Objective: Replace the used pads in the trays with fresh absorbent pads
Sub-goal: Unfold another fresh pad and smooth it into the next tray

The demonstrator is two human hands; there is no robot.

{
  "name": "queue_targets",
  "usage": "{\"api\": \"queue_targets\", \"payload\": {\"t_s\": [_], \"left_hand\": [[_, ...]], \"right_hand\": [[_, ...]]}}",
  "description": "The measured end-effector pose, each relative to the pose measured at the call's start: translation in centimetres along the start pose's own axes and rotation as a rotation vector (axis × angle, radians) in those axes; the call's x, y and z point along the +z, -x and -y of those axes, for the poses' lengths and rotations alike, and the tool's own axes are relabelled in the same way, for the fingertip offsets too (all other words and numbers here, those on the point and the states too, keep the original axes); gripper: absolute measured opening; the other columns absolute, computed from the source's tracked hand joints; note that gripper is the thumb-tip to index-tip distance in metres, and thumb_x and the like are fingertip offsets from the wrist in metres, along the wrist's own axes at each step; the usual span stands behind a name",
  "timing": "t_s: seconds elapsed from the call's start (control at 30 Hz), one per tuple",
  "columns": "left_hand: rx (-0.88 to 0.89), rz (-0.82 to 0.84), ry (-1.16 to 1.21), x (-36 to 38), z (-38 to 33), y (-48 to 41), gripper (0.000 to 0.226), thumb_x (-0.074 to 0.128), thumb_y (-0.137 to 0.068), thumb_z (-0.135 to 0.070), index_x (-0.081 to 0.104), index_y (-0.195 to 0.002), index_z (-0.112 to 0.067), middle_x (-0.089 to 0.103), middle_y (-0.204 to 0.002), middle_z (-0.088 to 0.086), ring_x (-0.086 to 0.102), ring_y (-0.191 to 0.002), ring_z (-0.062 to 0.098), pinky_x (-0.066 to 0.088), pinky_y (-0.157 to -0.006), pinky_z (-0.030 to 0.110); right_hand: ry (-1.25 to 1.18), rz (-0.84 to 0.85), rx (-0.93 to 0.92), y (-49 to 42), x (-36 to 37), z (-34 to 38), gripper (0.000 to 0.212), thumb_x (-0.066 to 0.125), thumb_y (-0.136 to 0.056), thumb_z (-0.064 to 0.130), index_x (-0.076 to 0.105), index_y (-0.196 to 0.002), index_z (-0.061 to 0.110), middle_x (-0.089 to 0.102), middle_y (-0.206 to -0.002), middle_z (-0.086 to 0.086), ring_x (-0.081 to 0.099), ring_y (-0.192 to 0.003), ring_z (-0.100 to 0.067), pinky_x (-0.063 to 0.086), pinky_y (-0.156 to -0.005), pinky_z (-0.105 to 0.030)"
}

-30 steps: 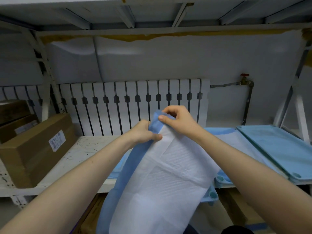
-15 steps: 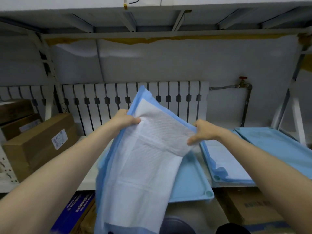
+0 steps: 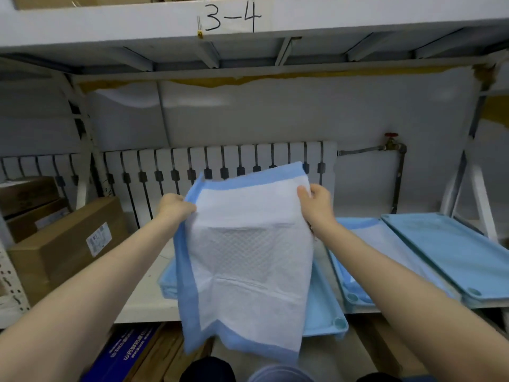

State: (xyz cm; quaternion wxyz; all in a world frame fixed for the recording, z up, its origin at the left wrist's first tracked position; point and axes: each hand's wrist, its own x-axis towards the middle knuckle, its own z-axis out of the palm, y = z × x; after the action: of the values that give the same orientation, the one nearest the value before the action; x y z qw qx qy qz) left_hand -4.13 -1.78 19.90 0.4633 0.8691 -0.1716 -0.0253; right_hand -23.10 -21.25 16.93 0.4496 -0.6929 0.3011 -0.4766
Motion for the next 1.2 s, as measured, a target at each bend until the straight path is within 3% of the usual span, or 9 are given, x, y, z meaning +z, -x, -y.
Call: {"api": "queue_targets", "payload": {"t_s": [0.1,0.17,0.27,0.37,0.43,0.63,0.8,1.0,1.2], "left_hand": [[0.17,-0.157,-0.35,0.3,-1.1,0.8,0.046,0.06,-0.087,-0.018,0.043,-0.129,-0.009,0.05,-0.126,0.015,0.054,-0.106,0.032,0.047,-0.081,0.038],[0.393,0.018,-0.131,0.8,-2.6,1.5,0.067,0.063,-0.088,-0.029,0.029,-0.144,-0.016,0.038,-0.145,0.008,0.042,-0.129,0.026,0.039,-0.1,0.039],[0.471,0.509,0.169,1.3,-4.1,3.0,0.082,0.067,-0.087,-0.033,0.017,-0.151,-0.021,0.034,-0.149,0.0,0.034,-0.137,0.019,0.031,-0.107,0.032],[0.427,0.617,0.209,1.2,-3.9,2.8,0.041,0.068,-0.086,-0.021,0.057,-0.125,-0.014,0.061,-0.124,0.001,0.057,-0.115,0.021,0.042,-0.102,0.036],[0.431,0.553,0.267,1.4,-4.0,2.9,0.013,0.065,-0.089,-0.019,0.069,-0.098,-0.012,0.07,-0.093,0.004,0.064,-0.088,0.021,0.05,-0.08,0.033],[0.61,0.4,0.237,2.4,-5.6,3.4,0.019,0.059,-0.091,-0.015,0.059,-0.08,0.0,0.05,-0.072,0.005,0.042,-0.066,0.015,0.033,-0.059,0.026],[0.685,-0.05,0.233,1.6,-7.5,2.9,0.035,0.055,-0.089,-0.013,0.037,-0.059,-0.017,0.034,-0.056,-0.004,0.03,-0.053,0.01,0.024,-0.051,0.024],[0.566,-0.315,0.268,-0.4,-8.1,2.3,0.035,0.046,-0.094,-0.011,0.034,-0.063,-0.022,0.037,-0.059,-0.006,0.034,-0.054,0.011,0.027,-0.053,0.028],[0.514,-0.385,0.23,-1.5,-7.5,2.4,0.023,0.042,-0.097,-0.014,0.042,-0.074,-0.016,0.041,-0.064,-0.007,0.037,-0.057,0.011,0.028,-0.053,0.027]], "right_hand": [[0.181,0.206,-0.124,0.4,0.9,2.3,0.037,0.05,-0.092,0.018,0.031,-0.061,0.017,0.027,-0.058,0.001,0.024,-0.053,-0.013,0.02,-0.051,-0.026],[0.273,0.348,-0.229,1.0,1.8,3.3,0.031,0.052,-0.092,0.022,0.04,-0.065,0.014,0.033,-0.061,-0.002,0.028,-0.054,-0.013,0.023,-0.052,-0.026],[0.32,0.537,-0.336,2.0,2.5,4.1,0.026,0.052,-0.094,0.026,0.053,-0.073,0.011,0.042,-0.063,0.001,0.035,-0.055,-0.01,0.029,-0.054,-0.022],[0.336,0.64,-0.342,2.6,2.3,4.7,0.025,0.05,-0.096,0.026,0.06,-0.082,0.007,0.048,-0.066,0.003,0.04,-0.056,-0.007,0.033,-0.054,-0.02],[0.346,0.648,-0.31,2.6,1.9,4.6,0.029,0.047,-0.098,0.027,0.059,-0.08,0.008,0.048,-0.067,0.001,0.041,-0.058,-0.009,0.033,-0.055,-0.022],[0.281,0.442,-0.396,2.5,2.9,5.0,0.036,0.042,-0.099,0.031,0.041,-0.066,0.017,0.041,-0.062,0.005,0.036,-0.058,-0.011,0.03,-0.056,-0.026],[0.326,0.406,-0.362,2.7,2.6,4.0,0.037,0.048,-0.096,0.034,0.047,-0.067,0.011,0.041,-0.059,0.004,0.036,-0.055,-0.011,0.032,-0.057,-0.026],[0.5,0.614,-0.182,5.3,1.1,-1.1,0.003,0.052,-0.089,0.023,0.054,-0.087,0.025,0.053,-0.074,0.009,0.048,-0.064,-0.008,0.039,-0.059,-0.021],[0.655,0.654,-0.095,5.5,0.8,-6.0,0.017,0.044,-0.092,0.02,0.049,-0.076,0.017,0.048,-0.069,0.005,0.047,-0.064,-0.014,0.033,-0.053,-0.024]]}}
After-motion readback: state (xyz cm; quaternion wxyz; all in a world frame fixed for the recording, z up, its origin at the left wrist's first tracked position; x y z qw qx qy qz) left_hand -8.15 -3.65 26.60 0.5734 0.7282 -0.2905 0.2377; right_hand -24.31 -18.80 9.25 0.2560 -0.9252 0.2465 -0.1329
